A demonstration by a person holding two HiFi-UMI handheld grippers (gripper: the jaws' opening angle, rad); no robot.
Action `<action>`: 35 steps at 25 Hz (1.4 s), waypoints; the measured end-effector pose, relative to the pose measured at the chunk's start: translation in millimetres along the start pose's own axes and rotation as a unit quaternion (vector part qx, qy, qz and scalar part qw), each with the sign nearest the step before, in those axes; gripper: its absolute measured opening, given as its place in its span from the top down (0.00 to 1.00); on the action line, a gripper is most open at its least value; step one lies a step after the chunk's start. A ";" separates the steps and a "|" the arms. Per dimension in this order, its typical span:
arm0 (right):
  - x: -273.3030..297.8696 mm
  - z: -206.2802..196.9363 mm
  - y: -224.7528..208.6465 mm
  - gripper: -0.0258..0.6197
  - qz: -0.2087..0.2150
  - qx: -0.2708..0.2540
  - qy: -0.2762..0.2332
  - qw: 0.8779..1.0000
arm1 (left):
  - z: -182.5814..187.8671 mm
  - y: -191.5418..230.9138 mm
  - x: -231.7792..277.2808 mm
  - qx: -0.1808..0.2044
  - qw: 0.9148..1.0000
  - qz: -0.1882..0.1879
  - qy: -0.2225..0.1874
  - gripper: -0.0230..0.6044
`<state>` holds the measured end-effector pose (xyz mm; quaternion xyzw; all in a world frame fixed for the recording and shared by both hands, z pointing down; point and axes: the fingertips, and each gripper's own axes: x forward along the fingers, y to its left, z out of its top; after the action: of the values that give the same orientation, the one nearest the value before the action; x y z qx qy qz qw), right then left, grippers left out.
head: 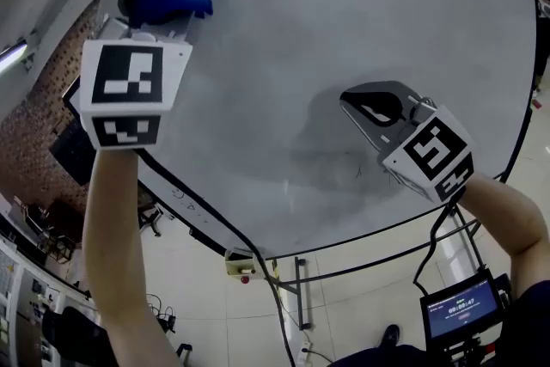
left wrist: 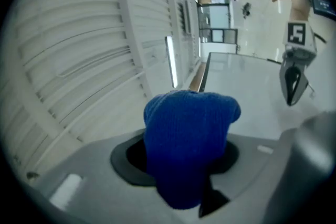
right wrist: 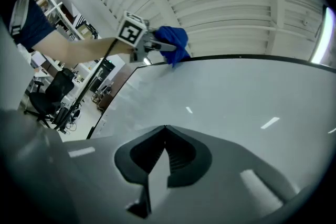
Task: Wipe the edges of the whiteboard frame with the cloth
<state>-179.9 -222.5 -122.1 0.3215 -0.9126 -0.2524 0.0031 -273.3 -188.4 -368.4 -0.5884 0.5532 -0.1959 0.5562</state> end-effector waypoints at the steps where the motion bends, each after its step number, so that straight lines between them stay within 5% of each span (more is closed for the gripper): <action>1: -0.7 -3.3 0.0 0.95 -0.002 0.010 0.003 1.000 | 7.8 -11.3 -24.4 -0.042 0.999 0.011 -0.032 0.64; 3: -6.1 -10.0 12.0 0.95 -0.002 0.029 0.015 0.999 | 15.9 -39.4 -86.1 -0.127 0.989 0.015 -0.071 0.64; 7: -33.1 -35.5 54.2 0.95 -0.002 0.059 0.066 0.996 | -3.5 -126.7 -202.9 -0.258 0.963 -0.048 -0.065 0.64; 13: -64.0 -97.2 70.4 0.95 -0.013 0.151 0.103 0.983 | -71.9 -291.1 -278.6 -0.334 0.929 -0.152 0.057 0.64; 17: -121.8 -110.1 151.3 0.95 -0.052 0.171 0.136 0.974 | -87.7 -336.3 -388.0 -0.426 0.885 -0.153 0.107 0.64; 20: -155.0 -135.6 189.1 0.95 -0.093 0.157 0.158 0.970 | -101.7 -371.4 -433.1 -0.440 0.873 -0.154 0.142 0.64; 22: -173.2 -156.1 207.9 0.95 -0.114 0.144 0.167 0.969 | -108.9 -396.7 -450.5 -0.474 0.851 -0.152 0.165 0.64; 25: -205.7 -172.2 239.0 0.95 -0.141 0.158 0.171 0.962 | -102.1 -425.5 -480.8 -0.534 0.807 -0.164 0.191 0.64; 27: -227.5 -173.5 255.4 0.95 -0.153 0.164 0.171 0.959 | -86.9 -435.4 -499.0 -0.555 0.787 -0.173 0.205 0.64; 30: -249.1 -179.1 265.5 0.95 -0.167 0.178 0.167 0.955 | -64.6 -448.2 -507.5 -0.559 0.779 -0.188 0.213 0.64; 35: -263.8 -184.1 279.9 0.95 -0.141 0.230 0.137 0.953 | -44.0 -468.0 -488.7 -0.551 0.782 -0.188 0.223 0.64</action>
<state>-103.6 34.6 209.4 0.4707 -0.8820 0.0136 0.0186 -259.9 109.0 240.8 -0.8270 0.5536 -0.0842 -0.0493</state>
